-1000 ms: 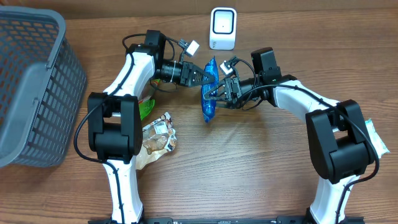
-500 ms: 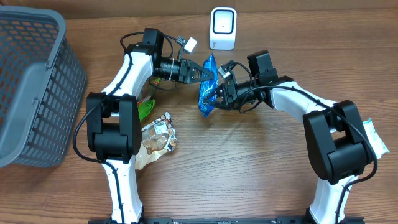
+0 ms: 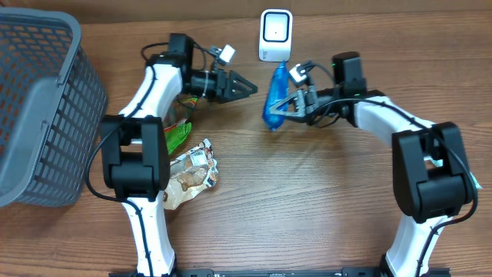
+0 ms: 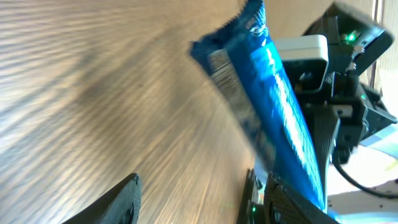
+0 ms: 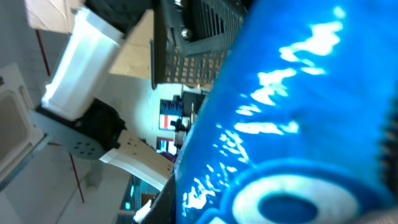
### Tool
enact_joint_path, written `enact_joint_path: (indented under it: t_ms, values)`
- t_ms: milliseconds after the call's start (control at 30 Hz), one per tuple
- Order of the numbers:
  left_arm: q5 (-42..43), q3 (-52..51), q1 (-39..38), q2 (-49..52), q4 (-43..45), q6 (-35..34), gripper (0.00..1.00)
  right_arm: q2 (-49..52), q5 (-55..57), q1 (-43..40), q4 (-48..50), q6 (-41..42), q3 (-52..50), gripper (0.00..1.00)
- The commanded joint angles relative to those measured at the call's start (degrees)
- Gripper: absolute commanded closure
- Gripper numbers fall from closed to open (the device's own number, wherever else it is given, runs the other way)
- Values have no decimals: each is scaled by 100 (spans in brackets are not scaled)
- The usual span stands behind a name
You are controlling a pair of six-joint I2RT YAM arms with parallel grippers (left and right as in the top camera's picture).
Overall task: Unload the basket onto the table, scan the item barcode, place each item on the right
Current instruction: 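Lift the blue bar with the right gripper toward the scanner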
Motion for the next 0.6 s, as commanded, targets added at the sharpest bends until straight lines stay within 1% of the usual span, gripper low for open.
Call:
enact_joint_path:
  t_ms: [0,167,300,433,567]
  values:
    - [-87,129,306,44,17,-225,45,-114,-376,-101,59,-33,26,97]
    - [-205,127,444,44,-52,-236,45,-197,-378,-79,59,50,26,97]
    - [-654,127,385,44,-122,-236,45,-535,-378,66,173,55,31,97]
    - [-1106,127,221,44,-136,-236,45,-1054,-376,188,605,258,33,97]
    - [-1327,127,70,44,-151,-236,44,-1674,-378,234,1176,457,33,97]
